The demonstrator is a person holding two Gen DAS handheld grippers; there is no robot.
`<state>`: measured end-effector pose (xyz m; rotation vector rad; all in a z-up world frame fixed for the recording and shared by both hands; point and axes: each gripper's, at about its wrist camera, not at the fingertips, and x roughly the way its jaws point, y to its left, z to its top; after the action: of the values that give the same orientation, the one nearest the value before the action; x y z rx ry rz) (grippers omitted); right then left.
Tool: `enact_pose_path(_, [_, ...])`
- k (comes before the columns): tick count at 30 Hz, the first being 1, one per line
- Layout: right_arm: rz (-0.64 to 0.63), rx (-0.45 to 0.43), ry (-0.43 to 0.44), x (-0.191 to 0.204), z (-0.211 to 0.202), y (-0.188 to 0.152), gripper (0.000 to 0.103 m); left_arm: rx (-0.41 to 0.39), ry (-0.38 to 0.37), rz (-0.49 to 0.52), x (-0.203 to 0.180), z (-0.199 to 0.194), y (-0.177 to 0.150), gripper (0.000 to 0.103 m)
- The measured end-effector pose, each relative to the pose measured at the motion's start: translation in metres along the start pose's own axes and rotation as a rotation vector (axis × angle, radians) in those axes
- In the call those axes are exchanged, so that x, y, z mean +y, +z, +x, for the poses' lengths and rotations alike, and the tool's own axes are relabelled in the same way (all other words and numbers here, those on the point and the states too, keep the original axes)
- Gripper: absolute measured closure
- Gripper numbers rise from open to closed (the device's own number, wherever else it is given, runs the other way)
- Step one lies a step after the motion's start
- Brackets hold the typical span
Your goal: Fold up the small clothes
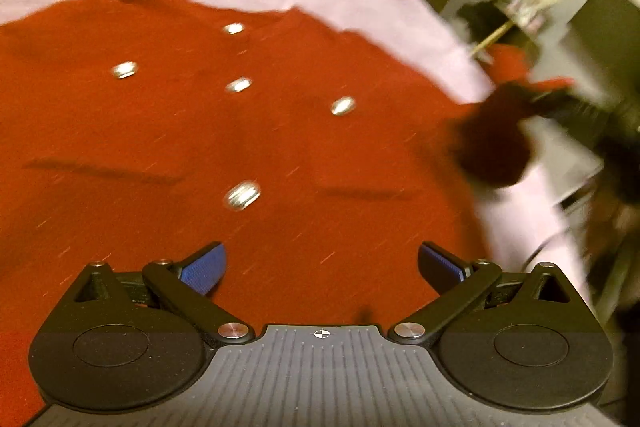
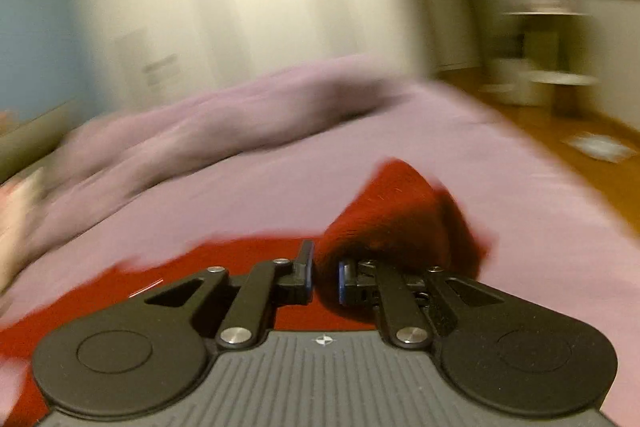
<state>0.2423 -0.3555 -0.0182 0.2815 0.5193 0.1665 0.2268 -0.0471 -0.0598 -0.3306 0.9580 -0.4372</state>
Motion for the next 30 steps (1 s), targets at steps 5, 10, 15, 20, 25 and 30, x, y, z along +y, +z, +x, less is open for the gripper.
enact_pose_path(5, [0.085, 0.067, 0.011, 0.019, -0.001, -0.040, 0.062, -0.010, -0.110, -0.049, -0.002, 0.023, 0.043, 0.000])
enact_pose_path(10, [0.197, 0.079, -0.065, -0.011, -0.033, -0.073, 0.062, 0.046, -0.147, -0.125, 0.001, 0.078, 0.076, 0.011])
enact_pose_path(15, [0.270, 0.096, -0.108, -0.035, -0.060, -0.098, 0.062, 0.142, -0.120, -0.239, 0.012, 0.125, 0.080, 0.032])
enact_pose_path(20, [0.327, 0.083, -0.102, -0.041, -0.062, -0.095, 0.062, 0.163, -0.102, -0.309, 0.016, 0.149, 0.085, 0.090])
enact_pose_path(25, [0.328, 0.065, -0.070, -0.039, -0.057, -0.082, 0.062, 0.063, -0.097, -0.132, -0.006, 0.118, 0.107, 0.091])
enact_pose_path(30, [0.354, 0.080, 0.004, -0.034, -0.029, -0.062, 0.062, -0.042, 0.025, 0.065, -0.007, 0.077, 0.127, 0.091])
